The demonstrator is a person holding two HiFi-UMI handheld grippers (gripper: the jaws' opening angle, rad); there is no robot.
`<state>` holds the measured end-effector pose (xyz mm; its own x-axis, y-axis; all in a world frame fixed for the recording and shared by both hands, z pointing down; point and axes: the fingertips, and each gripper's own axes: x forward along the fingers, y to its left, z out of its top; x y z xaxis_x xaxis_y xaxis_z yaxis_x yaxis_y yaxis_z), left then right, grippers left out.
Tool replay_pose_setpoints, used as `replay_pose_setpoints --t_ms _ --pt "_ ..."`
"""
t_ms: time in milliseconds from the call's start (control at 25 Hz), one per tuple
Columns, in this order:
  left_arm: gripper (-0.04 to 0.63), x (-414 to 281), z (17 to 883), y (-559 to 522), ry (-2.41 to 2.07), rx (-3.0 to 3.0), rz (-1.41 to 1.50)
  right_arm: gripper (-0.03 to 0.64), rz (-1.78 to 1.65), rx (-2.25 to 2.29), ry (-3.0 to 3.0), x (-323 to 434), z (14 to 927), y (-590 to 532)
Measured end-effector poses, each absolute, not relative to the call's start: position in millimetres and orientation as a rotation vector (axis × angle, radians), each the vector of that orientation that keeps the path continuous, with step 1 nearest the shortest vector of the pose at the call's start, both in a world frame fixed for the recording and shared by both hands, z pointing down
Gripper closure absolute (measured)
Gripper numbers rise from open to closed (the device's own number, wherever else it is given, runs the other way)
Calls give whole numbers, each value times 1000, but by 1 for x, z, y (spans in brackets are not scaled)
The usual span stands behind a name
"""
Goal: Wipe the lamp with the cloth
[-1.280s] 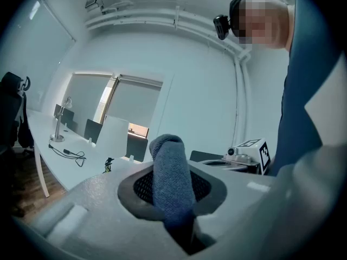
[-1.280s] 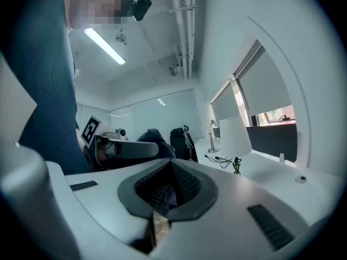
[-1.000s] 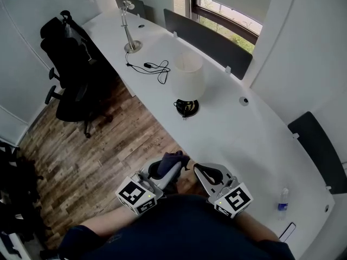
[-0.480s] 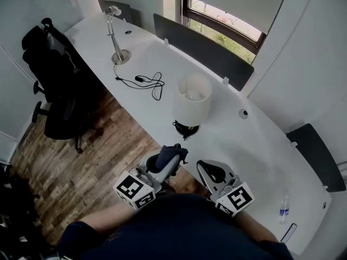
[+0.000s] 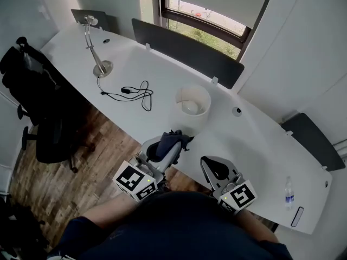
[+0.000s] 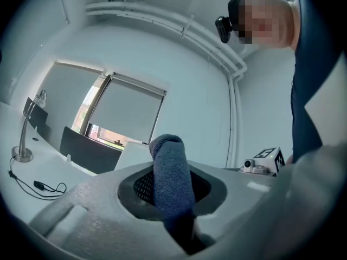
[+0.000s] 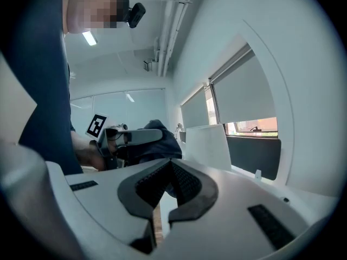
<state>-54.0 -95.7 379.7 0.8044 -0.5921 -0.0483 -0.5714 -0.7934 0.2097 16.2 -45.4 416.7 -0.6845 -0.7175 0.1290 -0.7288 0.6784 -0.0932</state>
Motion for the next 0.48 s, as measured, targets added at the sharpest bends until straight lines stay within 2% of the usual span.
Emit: replay_pose_setpoints --t_ms 480 --pt "528 -22 356 -125 -916 2816 -222 606 190 1191 -2815 34 416 -64"
